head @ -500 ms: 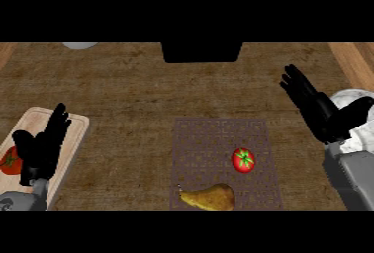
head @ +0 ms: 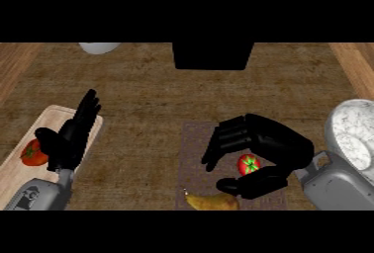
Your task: Pick the pear from the placemat and place it in the bowl
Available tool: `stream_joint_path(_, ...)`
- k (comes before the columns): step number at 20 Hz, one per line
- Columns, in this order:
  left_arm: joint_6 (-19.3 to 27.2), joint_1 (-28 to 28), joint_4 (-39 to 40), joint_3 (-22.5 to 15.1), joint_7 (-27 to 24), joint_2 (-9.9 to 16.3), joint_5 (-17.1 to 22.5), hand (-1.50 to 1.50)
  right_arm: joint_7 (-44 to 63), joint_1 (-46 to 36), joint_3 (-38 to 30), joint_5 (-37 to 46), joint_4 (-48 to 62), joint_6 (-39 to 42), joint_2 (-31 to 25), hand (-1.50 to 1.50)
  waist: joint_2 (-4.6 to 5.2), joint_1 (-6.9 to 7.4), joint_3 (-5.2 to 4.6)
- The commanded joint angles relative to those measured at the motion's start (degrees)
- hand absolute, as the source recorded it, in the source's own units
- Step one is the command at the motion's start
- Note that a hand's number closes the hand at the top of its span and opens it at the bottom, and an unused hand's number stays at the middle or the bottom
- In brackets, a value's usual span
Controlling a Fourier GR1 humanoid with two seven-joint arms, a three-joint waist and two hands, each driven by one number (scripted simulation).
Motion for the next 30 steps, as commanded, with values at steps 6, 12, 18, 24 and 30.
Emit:
stream_joint_path(6,2.7,-1.0,-3.3,-2.7,-0.6,-4.0,-2.3,0.0,-37.4,14.0,17.3,19.1,-6.3,-6.7,-2.7,-1.5,1.82,-1.77,0.49)
stream_joint_path(12,2.1,0.2,-5.4,-2.3,1.2,-3.4,-2.9,0.0,-41.0,22.0,12.9,29.2,-12.9,-19.9,-9.3,-1.5,1.68,-1.99,0.2)
stream_joint_path(18,0.7,-1.5,-2.6,-0.6,0.3,-5.0,-3.6,0.0,-28.3,32.0,14.6,40.2,-24.5,-21.1,-12.6,-1.5,1.81,-2.1,0.11)
stream_joint_path(24,1.5,0.9,-6.9,-1.6,2.5,-5.3,-5.5,0.0,-15.3,34.6,17.0,52.4,-26.3,-17.6,-11.3,-1.5,1.78,-1.67,0.11)
stream_joint_path(30,2.7,0.5,-8.7,-3.1,5.2,-7.2,-8.1,0.0,-5.5,31.5,19.7,62.8,-22.2,-10.9,-4.9,-1.5,1.87,-1.21,0.12)
